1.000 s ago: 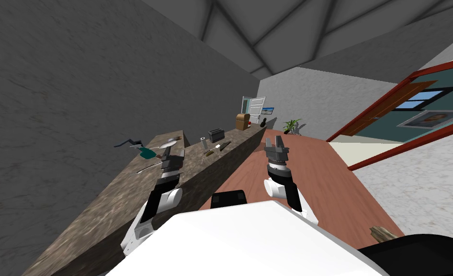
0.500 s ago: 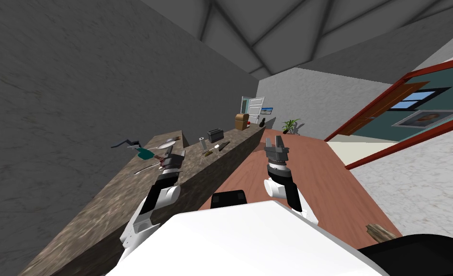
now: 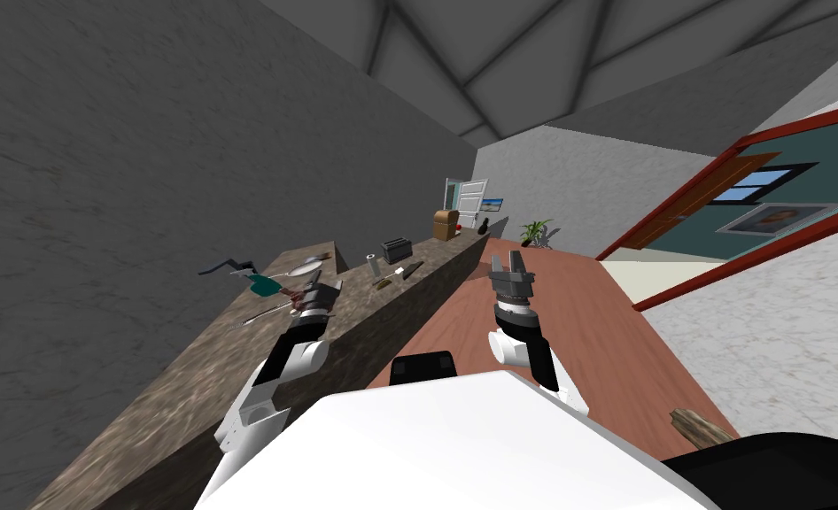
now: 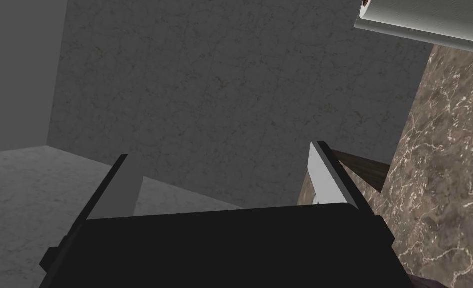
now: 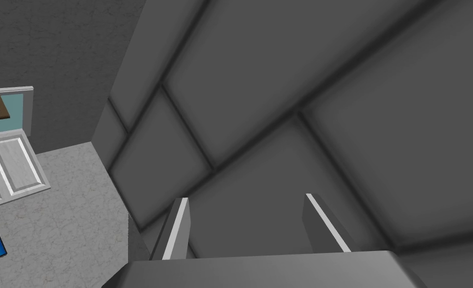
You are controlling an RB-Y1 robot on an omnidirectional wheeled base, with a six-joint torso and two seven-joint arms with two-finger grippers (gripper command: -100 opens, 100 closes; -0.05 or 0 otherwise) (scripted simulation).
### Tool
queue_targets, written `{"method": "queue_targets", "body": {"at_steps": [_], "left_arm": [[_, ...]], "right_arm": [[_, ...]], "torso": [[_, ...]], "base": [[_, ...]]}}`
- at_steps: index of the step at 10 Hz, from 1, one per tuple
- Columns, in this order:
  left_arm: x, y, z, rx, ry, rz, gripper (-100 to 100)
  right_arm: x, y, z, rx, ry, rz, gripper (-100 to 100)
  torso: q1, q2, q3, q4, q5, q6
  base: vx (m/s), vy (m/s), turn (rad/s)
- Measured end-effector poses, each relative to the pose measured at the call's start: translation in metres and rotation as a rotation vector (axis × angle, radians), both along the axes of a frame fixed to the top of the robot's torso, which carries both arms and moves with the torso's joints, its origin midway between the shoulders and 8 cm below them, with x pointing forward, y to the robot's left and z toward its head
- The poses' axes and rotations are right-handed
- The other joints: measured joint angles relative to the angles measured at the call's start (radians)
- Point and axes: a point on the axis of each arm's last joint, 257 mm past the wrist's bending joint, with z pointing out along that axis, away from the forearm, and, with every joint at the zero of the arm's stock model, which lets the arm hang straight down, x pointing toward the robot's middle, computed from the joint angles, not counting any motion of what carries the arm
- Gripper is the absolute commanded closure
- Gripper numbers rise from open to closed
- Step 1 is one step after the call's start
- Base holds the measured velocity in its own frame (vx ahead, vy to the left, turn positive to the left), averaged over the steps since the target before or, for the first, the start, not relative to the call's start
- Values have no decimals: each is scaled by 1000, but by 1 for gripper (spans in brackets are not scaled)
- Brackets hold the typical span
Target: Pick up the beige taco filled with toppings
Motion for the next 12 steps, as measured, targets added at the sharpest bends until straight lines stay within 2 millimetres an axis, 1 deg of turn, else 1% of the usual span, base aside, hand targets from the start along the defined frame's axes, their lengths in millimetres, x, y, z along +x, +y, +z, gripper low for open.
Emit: {"method": "queue_targets", "body": {"at_steps": [2, 4, 8, 12], "left_arm": [[6, 6, -10, -19, 46, 3, -100], [12, 16, -19, -45, 86, 7, -100], [19, 28, -38, -90, 174, 17, -100], [28, 47, -53, -147, 250, 28, -100]], "right_arm": [[0, 0, 0, 0, 0, 0, 0], [0, 0, 0, 0, 0, 0, 0], [0, 0, 0, 0, 0, 0, 0], [0, 0, 0, 0, 0, 0, 0]], "torso": [[1, 0, 0, 0, 0, 0], [0, -1, 0, 0, 0, 0], [0, 0, 0, 0, 0, 0], [0, -1, 0, 0, 0, 0]], "base": [[4, -15, -16], [3, -21, -11], [1, -22, -24], [7, -25, -22]]}}
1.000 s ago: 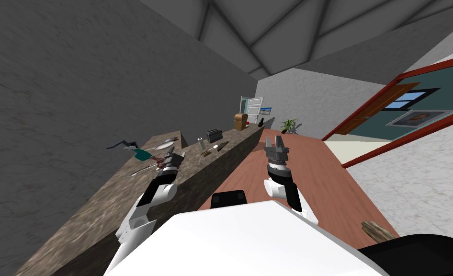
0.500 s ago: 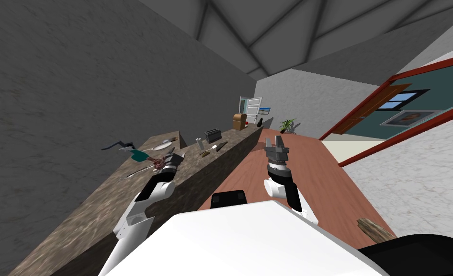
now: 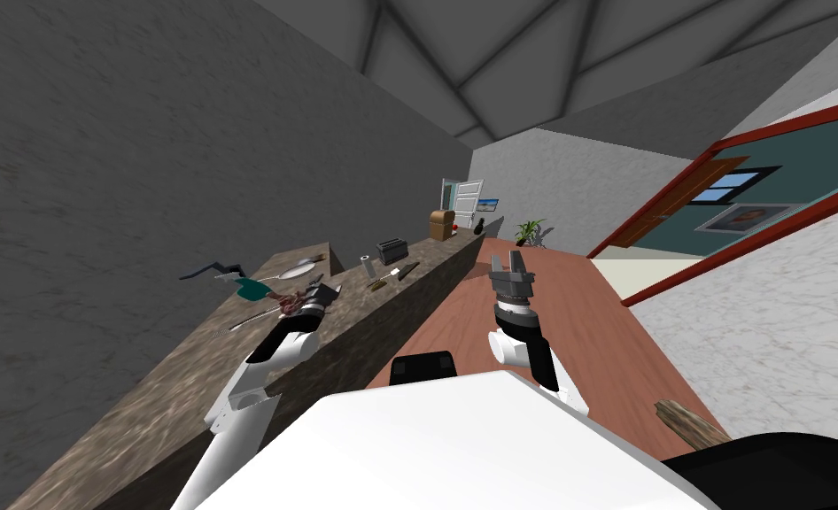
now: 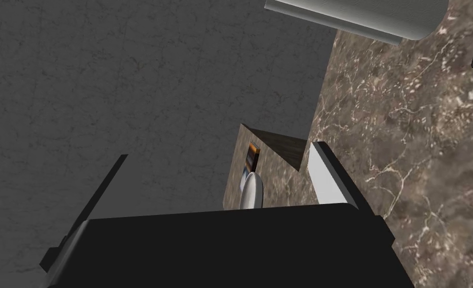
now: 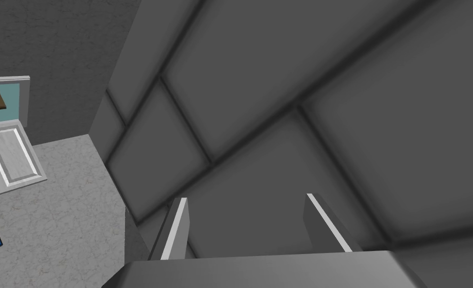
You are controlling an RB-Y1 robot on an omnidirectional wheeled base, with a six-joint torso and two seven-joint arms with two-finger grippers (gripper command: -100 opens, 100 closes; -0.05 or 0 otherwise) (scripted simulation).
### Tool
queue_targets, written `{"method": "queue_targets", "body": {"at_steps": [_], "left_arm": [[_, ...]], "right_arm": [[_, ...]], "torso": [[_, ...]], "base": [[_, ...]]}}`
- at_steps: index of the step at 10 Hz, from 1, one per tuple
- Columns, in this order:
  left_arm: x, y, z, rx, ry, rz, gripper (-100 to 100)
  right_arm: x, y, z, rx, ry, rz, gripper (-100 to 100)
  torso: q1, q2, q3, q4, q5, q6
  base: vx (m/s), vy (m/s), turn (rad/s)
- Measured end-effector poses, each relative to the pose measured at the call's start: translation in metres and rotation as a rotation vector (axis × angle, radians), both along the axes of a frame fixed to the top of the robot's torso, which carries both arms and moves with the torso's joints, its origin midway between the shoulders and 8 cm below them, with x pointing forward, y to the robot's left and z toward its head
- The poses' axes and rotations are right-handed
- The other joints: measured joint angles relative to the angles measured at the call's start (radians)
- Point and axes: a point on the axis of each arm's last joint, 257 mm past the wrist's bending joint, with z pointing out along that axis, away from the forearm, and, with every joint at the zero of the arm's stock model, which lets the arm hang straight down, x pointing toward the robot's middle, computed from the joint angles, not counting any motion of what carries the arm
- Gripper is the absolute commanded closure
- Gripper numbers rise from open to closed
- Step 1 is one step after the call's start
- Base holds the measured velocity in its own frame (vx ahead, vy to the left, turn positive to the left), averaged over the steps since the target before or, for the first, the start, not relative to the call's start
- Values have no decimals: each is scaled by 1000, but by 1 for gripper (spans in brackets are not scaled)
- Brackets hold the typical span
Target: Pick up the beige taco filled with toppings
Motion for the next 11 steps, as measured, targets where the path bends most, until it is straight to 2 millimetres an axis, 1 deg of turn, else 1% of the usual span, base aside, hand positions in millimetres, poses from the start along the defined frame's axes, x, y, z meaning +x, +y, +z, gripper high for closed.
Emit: {"method": "queue_targets", "body": {"at_steps": [2, 4, 7, 10, 11], "left_arm": [[2, 4, -11, -25, 45, 6, -100], [4, 13, -18, -59, 85, 13, -100], [7, 23, -34, -106, 158, 24, -100], [10, 29, -48, -151, 227, 34, -100], [8, 31, -56, -161, 254, 38, -100]], "right_arm": [[0, 0, 0, 0, 0, 0, 0], [0, 0, 0, 0, 0, 0, 0], [0, 0, 0, 0, 0, 0, 0], [0, 0, 0, 0, 0, 0, 0], [0, 0, 0, 0, 0, 0, 0]], "torso": [[1, 0, 0, 0, 0, 0], [0, 0, 0, 0, 0, 0], [0, 0, 0, 0, 0, 0], [0, -1, 0, 0, 0, 0], [1, 0, 0, 0, 0, 0]], "base": [[9, -18, -20], [9, -17, -13], [10, -22, -25], [16, -21, -26], [20, -24, -50]]}}
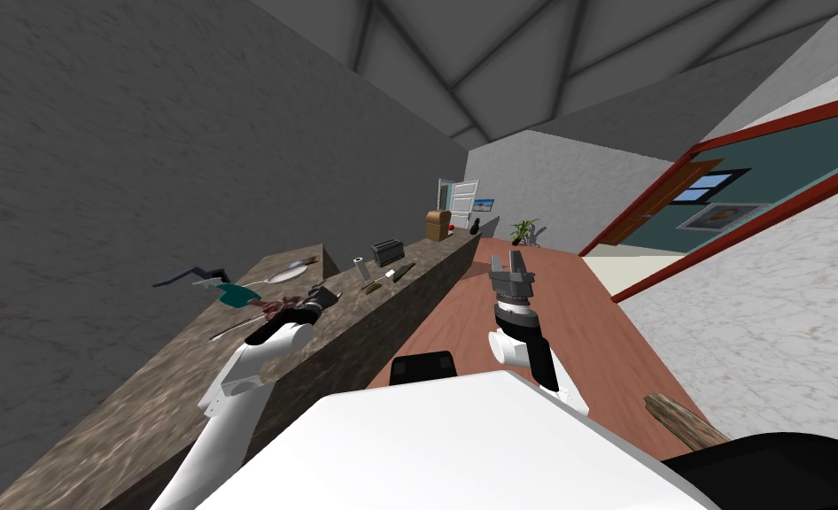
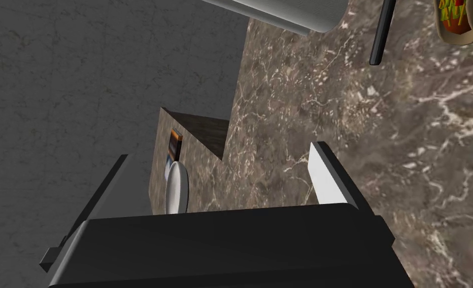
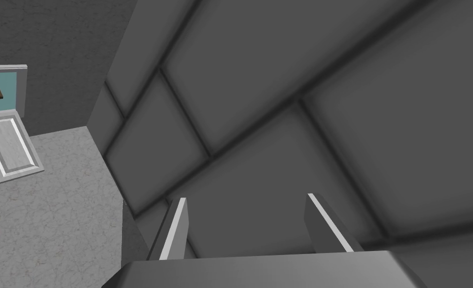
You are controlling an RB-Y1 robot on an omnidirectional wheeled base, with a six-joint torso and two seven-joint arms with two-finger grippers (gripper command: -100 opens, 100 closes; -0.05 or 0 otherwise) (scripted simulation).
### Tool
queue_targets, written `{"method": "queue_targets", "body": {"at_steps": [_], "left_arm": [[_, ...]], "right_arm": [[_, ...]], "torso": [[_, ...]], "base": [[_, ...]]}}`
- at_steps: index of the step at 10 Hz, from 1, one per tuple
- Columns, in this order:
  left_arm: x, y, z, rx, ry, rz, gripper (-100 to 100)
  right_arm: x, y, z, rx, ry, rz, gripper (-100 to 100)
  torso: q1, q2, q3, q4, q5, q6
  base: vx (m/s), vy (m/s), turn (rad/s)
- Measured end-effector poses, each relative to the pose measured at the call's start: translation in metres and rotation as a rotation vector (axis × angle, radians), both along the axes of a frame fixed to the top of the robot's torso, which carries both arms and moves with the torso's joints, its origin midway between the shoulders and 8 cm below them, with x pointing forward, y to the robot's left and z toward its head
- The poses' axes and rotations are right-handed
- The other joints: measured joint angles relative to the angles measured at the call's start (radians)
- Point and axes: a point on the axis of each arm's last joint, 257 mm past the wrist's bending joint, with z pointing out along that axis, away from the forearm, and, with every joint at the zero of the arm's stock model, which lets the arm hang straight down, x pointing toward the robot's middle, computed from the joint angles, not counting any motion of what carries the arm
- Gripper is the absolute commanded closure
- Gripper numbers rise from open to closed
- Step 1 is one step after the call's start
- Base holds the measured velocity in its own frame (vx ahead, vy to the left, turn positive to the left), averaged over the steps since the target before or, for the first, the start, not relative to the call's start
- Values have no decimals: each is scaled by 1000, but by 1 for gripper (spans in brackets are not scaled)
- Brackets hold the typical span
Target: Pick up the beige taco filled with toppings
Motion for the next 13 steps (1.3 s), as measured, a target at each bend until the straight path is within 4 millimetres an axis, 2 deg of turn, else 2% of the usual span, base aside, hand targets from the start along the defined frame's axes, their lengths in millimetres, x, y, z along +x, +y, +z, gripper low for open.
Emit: {"method": "queue_targets", "body": {"at_steps": [5, 13], "left_arm": [[0, 10, -22, -78, 110, 17, -100], [-10, 16, -60, -183, 300, 37, -100]], "right_arm": [[0, 0, 0, 0, 0, 0, 0], [0, 0, 0, 0, 0, 0, 0]], "torso": [[-1, -1, -1, 0, 0, 0], [0, -1, -1, 0, 0, 0]], "base": [[21, -21, -24], [28, -18, -37]]}}
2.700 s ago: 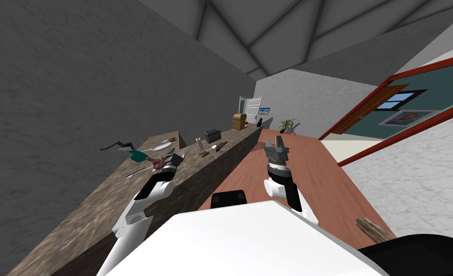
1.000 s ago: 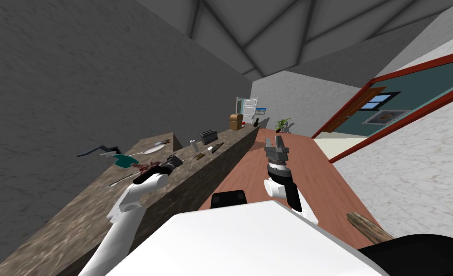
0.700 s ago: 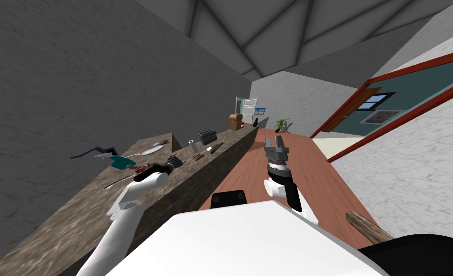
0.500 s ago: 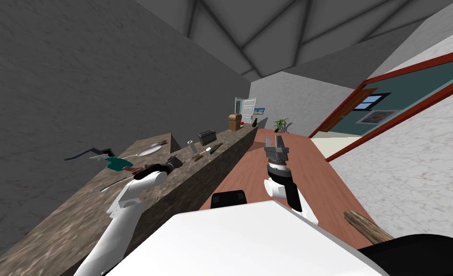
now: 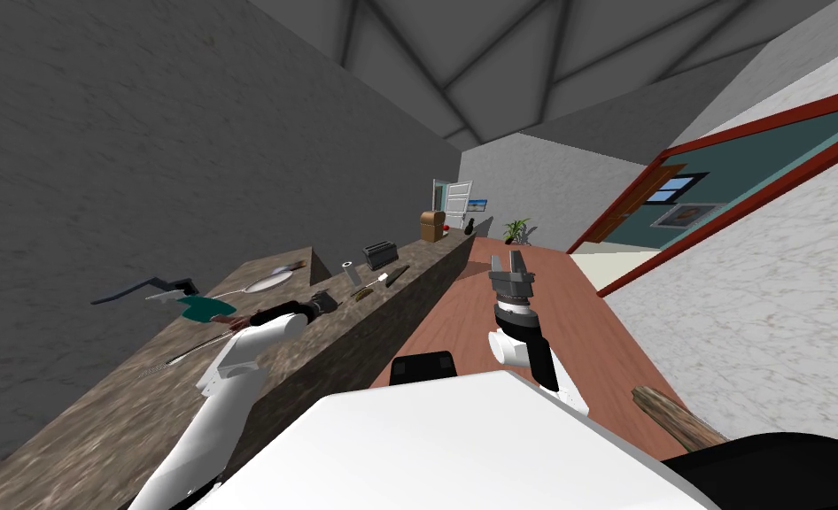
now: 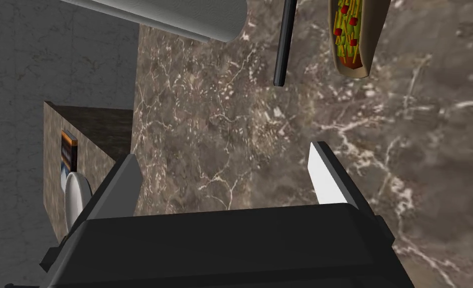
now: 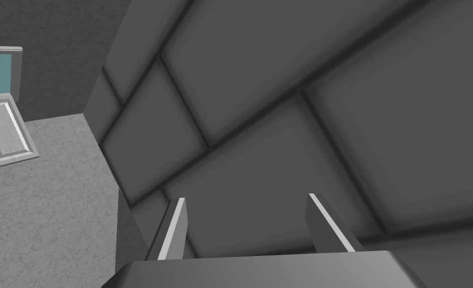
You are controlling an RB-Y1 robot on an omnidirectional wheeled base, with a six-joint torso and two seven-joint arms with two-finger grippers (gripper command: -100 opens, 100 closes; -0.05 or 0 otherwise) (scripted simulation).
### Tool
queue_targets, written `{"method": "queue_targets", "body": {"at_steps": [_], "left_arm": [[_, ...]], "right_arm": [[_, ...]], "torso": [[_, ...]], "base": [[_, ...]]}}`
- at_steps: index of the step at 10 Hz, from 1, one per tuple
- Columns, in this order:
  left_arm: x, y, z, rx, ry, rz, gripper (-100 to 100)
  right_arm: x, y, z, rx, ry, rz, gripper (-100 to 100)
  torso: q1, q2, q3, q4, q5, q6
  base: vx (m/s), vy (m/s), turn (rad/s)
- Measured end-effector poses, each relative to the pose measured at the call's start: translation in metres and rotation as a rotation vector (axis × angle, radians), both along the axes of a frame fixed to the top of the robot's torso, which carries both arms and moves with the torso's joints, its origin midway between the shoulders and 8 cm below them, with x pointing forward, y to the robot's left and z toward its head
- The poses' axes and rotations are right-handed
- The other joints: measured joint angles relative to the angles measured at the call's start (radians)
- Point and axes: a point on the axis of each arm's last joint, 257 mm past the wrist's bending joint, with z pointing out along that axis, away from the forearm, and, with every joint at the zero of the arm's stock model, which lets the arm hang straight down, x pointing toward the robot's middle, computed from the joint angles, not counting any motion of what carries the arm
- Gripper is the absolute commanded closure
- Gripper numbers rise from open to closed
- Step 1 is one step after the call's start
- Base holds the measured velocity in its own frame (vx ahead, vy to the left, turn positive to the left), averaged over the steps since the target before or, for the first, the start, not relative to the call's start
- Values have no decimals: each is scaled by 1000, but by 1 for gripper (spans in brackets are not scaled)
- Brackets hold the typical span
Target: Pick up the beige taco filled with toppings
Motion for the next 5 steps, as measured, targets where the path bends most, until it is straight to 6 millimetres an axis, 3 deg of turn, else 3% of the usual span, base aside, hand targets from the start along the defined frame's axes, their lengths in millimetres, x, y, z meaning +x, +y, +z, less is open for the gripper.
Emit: {"method": "queue_targets", "body": {"at_steps": [5], "left_arm": [[-11, 0, -20, -55, 118, 9, -100]], "right_arm": [[0, 0, 0, 0, 0, 0, 0]], "torso": [[0, 0, 0, 0, 0, -1]], "base": [[35, -16, -30]]}}
